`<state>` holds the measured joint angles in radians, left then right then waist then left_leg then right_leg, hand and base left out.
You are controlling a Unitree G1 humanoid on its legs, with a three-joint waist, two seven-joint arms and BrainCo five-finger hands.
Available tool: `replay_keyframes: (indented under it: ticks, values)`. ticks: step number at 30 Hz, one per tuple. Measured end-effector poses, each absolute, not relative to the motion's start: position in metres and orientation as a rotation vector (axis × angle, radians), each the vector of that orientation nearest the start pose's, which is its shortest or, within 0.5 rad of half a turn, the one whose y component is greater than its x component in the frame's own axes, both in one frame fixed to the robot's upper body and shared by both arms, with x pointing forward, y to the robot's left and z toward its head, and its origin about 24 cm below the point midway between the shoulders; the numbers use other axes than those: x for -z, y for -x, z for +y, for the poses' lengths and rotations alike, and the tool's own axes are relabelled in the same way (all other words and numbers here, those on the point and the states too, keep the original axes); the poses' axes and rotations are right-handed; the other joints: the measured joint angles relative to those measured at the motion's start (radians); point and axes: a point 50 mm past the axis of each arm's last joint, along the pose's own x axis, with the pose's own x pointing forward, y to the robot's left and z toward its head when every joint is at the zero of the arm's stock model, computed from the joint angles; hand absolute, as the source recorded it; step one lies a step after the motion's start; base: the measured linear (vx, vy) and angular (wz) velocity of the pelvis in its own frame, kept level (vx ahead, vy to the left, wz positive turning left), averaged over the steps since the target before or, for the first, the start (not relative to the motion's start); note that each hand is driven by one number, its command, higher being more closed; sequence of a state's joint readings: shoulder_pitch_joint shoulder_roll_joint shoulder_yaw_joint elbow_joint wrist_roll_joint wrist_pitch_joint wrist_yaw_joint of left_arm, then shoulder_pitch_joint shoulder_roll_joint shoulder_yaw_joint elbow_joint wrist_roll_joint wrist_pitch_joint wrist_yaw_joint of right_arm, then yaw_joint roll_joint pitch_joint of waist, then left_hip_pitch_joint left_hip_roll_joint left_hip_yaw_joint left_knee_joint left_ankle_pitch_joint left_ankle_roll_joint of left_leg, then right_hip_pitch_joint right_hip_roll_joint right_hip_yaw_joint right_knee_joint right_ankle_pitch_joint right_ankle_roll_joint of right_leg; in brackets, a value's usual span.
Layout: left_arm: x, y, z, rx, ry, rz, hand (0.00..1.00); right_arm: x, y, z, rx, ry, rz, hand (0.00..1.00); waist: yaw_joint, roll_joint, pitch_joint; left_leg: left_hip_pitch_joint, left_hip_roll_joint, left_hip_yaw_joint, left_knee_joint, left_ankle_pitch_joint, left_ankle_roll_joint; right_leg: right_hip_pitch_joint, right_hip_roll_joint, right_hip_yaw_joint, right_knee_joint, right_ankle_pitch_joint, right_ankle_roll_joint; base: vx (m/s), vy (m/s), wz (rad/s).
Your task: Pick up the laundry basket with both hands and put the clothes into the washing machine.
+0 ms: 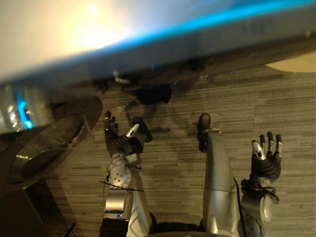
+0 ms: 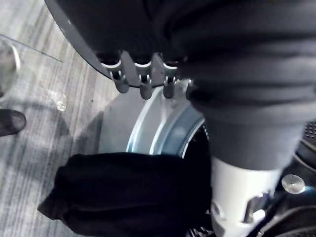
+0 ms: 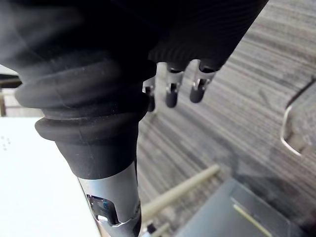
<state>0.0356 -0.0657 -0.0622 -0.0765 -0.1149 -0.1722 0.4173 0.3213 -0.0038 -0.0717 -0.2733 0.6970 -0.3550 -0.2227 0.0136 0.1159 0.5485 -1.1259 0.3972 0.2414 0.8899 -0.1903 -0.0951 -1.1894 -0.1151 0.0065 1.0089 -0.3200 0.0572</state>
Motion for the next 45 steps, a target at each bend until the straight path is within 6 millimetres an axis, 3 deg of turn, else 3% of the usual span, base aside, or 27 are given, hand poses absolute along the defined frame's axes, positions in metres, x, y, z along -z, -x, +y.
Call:
replay_keyframes:
  ticks: [6,13,17,20,24,27,29,32,37,43,45]
  values:
    - [-0.051,-0.247,0.129,-0.311,0.215,-0.109,0.0,-0.054,-0.177,-0.213,0.527,-0.677,-0.277,0.0,0.0,-0.004,0.002,-0.047,-0.032,-0.033,0.043,-0.006,0.02,-0.008,-0.03,-0.003,0.007,0.012,0.02,-0.02,0.05,0.11]
    - [-0.046,-0.258,0.12,-0.291,0.199,-0.072,0.0,-0.053,-0.177,-0.213,0.537,-0.683,-0.276,0.0,-0.003,-0.029,0.006,-0.075,-0.051,-0.053,0.099,-0.018,0.039,-0.021,-0.058,-0.002,0.061,0.004,0.03,0.0,0.005,0.1]
    - [-0.052,-0.278,0.119,-0.305,0.182,-0.073,0.0,-0.052,-0.177,-0.213,0.554,-0.705,-0.268,0.0,-0.007,-0.047,0.007,-0.085,-0.056,-0.058,0.107,-0.024,0.041,-0.023,-0.062,-0.003,0.07,-0.001,0.039,-0.05,-0.023,0.07]
    - [-0.058,-0.303,0.122,-0.358,0.14,-0.058,0.0,-0.044,-0.184,-0.209,0.547,-0.723,-0.235,0.0,-0.034,-0.09,0.008,-0.097,-0.058,-0.06,0.107,-0.024,0.04,-0.032,-0.061,-0.002,0.068,0.0,0.04,-0.05,-0.038,0.02]
    - [-0.062,-0.328,0.122,-0.421,0.082,-0.008,0.0,-0.042,-0.188,-0.203,0.536,-0.747,-0.227,0.0,-0.059,-0.11,0.011,-0.14,-0.048,-0.073,0.137,-0.024,0.041,-0.059,-0.052,-0.004,0.068,0.013,0.044,-0.01,0.001,-0.1]
    - [-0.068,-0.344,0.127,-0.468,0.055,0.021,0.0,-0.043,-0.192,-0.2,0.527,-0.785,-0.227,0.0,-0.07,-0.126,0.013,-0.178,-0.033,-0.076,0.175,-0.032,0.065,-0.084,-0.041,-0.001,0.075,0.022,0.044,0.01,0.02,-0.17]
    - [-0.079,-0.355,0.138,-0.5,0.017,0.003,0.0,-0.046,-0.197,-0.195,0.503,-0.809,-0.238,0.0,-0.088,-0.147,0.013,-0.201,-0.024,-0.076,0.199,-0.041,0.076,-0.105,-0.038,0.003,0.086,0.023,0.045,0.01,0.015,-0.16]
    - [-0.101,-0.37,0.143,-0.517,0.013,-0.029,0.0,-0.05,-0.201,-0.191,0.481,-0.827,-0.251,0.0,-0.092,-0.164,0.014,-0.229,-0.011,-0.074,0.217,-0.051,0.08,-0.13,-0.026,0.012,0.086,0.031,0.056,-0.02,0.012,-0.16]
    - [-0.134,-0.389,0.161,-0.572,0.049,-0.056,0.0,-0.054,-0.205,-0.188,0.47,-0.87,-0.27,0.0,-0.128,-0.187,0.013,-0.3,0.015,-0.072,0.234,-0.062,0.085,-0.191,0.0,0.023,0.058,0.06,0.065,-0.05,0.022,-0.22]
    - [-0.2,-0.401,0.184,-0.614,0.027,-0.228,0.0,-0.06,-0.208,-0.187,0.438,-0.88,-0.308,0.0,-0.146,-0.196,0.013,-0.352,0.045,-0.014,0.177,-0.061,0.085,-0.243,0.027,0.045,-0.083,0.119,0.091,-0.08,0.05,-0.33]
    - [-0.207,-0.402,0.187,-0.621,0.019,-0.24,0.0,-0.06,-0.209,-0.186,0.426,-0.88,-0.314,0.0,-0.148,-0.196,0.013,-0.357,0.054,0.009,0.156,-0.061,0.085,-0.247,0.031,0.049,-0.132,0.136,0.099,-0.07,0.066,-0.33]
